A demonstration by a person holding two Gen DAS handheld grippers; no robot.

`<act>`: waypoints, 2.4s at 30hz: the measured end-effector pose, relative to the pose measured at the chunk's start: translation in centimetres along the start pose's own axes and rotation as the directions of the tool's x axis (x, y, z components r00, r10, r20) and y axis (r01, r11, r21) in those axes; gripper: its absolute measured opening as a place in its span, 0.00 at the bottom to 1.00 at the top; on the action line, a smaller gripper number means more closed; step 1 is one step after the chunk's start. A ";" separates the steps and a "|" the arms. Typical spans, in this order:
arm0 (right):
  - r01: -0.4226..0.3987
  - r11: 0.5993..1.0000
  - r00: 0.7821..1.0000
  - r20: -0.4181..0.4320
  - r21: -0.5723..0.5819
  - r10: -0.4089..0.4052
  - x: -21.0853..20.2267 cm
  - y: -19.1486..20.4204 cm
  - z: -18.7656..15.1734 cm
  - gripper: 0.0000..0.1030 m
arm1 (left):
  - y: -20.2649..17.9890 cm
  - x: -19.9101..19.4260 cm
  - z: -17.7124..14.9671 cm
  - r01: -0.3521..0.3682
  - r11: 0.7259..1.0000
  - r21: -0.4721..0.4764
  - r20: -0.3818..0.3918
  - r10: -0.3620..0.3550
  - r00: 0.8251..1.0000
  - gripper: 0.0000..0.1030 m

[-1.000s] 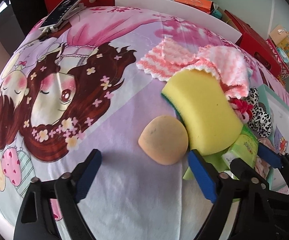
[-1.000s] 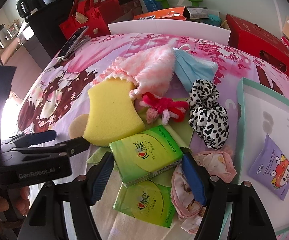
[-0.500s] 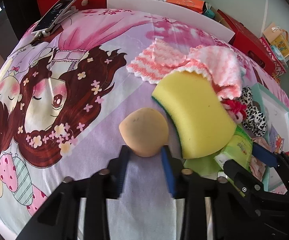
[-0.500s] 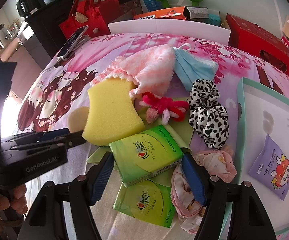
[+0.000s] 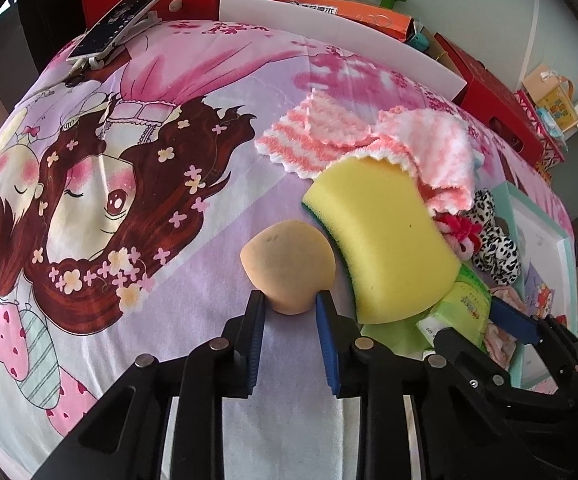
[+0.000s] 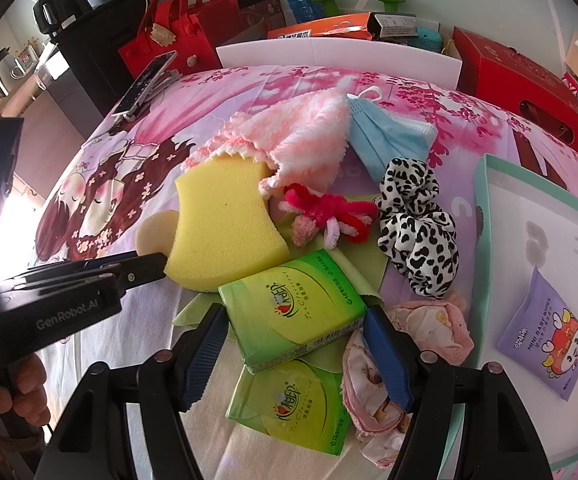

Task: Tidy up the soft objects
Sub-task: 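Lift the puff with the left tool while the right tool grasps the green tissue pack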

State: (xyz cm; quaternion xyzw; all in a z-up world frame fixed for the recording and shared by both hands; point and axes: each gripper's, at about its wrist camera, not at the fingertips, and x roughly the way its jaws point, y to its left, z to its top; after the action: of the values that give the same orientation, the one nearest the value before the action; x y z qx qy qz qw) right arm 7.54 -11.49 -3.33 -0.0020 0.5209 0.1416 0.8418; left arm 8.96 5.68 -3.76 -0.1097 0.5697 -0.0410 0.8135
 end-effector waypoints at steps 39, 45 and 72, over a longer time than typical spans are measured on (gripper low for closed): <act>0.001 1.000 1.000 0.000 -0.002 -0.001 0.1 0.1 -0.1 0.70 | 3.6 1.3 1.3 0.188 0.944 -0.271 0.051 -0.181 0.982 0.38; 0.005 1.000 1.000 0.002 -0.007 -0.005 0.2 0.1 -0.2 0.70 | 4.1 1.0 1.0 0.178 0.943 -0.280 0.053 -0.170 0.984 0.24; 0.024 1.000 0.994 0.108 0.012 -0.026 -3.6 -0.2 0.2 0.70 | 4.1 -4.2 0.7 0.230 0.939 -0.256 0.179 -0.188 0.966 0.12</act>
State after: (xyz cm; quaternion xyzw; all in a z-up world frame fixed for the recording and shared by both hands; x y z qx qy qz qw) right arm 6.24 -12.49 -0.09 0.0037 0.4753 0.1281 0.8704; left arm 7.89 10.56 -0.60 -0.2844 0.4911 -0.0395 0.8224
